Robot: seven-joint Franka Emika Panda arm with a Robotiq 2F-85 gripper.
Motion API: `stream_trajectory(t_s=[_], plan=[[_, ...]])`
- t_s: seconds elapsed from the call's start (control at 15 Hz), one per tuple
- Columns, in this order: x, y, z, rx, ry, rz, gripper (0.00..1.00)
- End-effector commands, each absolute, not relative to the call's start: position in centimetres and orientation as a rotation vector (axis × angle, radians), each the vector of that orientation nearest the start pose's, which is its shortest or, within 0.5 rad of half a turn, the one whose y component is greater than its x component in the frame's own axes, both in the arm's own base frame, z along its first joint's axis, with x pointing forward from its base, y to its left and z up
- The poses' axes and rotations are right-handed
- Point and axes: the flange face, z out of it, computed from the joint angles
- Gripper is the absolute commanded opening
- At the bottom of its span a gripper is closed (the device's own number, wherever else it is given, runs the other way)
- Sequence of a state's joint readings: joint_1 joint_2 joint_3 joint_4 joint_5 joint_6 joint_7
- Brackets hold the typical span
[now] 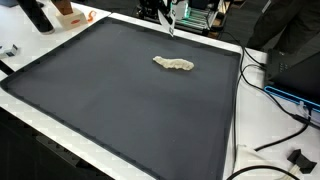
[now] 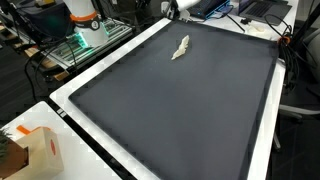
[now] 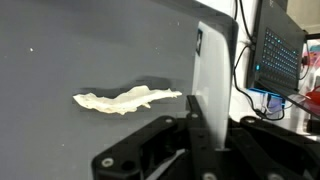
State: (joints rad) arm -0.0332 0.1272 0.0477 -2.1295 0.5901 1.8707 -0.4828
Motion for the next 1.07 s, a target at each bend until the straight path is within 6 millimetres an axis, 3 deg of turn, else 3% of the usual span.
stream_trajectory(t_s=[0.0,0.53,1.0], plan=[[50.4,6.7,36.3,-2.678,-0.223,0.257,0.01],[49.6,10.6,39.5,-2.982,-0.124,0.121,0.01],[49.1,11.8,40.5,-3.142,-0.047,0.043,0.01]])
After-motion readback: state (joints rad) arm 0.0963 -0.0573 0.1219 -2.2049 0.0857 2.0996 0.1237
